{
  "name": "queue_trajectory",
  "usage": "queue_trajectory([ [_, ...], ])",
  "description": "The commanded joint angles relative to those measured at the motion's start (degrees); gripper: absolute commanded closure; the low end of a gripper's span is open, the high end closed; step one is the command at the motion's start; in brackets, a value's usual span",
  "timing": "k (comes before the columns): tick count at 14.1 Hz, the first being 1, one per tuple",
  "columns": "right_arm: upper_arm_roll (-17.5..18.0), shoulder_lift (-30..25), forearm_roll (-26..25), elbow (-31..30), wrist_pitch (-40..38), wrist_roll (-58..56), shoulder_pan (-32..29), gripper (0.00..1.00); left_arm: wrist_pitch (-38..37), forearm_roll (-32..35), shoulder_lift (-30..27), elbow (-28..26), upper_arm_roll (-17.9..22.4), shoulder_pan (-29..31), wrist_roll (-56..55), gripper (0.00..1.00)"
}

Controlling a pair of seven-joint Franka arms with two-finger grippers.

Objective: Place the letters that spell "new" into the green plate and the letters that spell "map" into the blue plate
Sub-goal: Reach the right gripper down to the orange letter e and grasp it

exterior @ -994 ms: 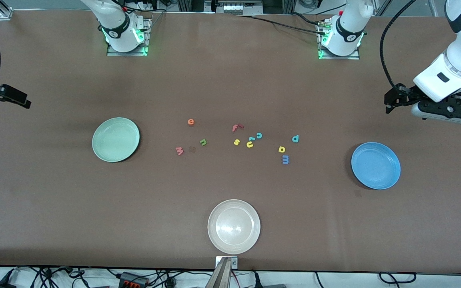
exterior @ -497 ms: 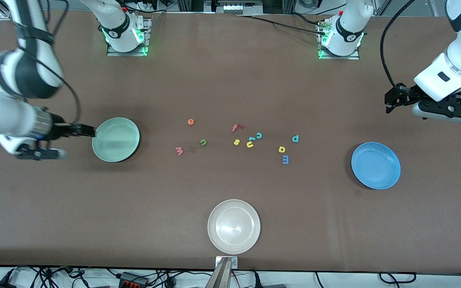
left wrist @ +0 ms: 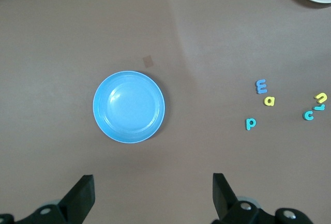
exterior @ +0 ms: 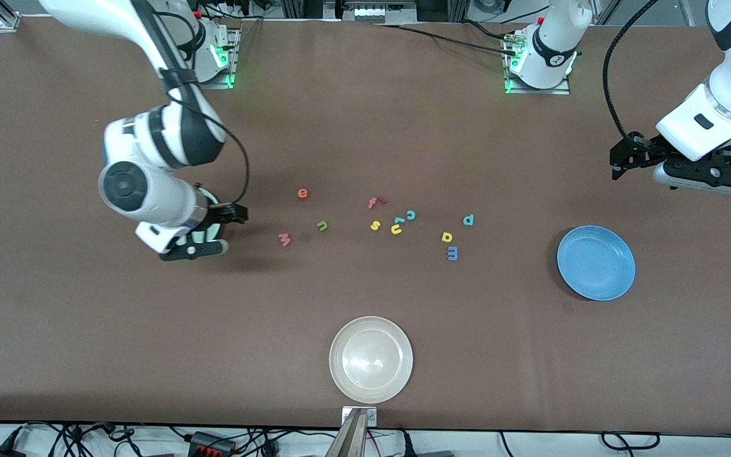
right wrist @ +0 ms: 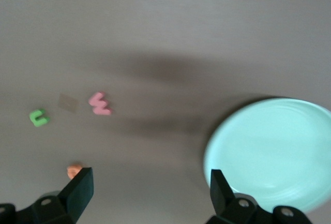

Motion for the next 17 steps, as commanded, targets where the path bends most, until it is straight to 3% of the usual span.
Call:
queue_trajectory([
  [1, -0.51, 0.4, 0.76, -6.4, 8.8, 6.01, 4.8, 0.0, -0.7, -1.22, -0.6, 0.13, 0.09, -0.09, 0.59, 0.0],
  [9, -0.51, 8.31, 0.76, -6.23, 15.4, 22.28, 15.7, 0.0, -0.79, -1.3, -0.69, 0.13, 0.01, -0.09, 0.59, 0.0],
  [17, -0.51, 8.15, 0.68, -8.78, 14.53, 24.4, 17.47, 0.16, -0.79, -1.22, -0.6, 0.31, -1.58, 0.0, -0.02, 0.0],
])
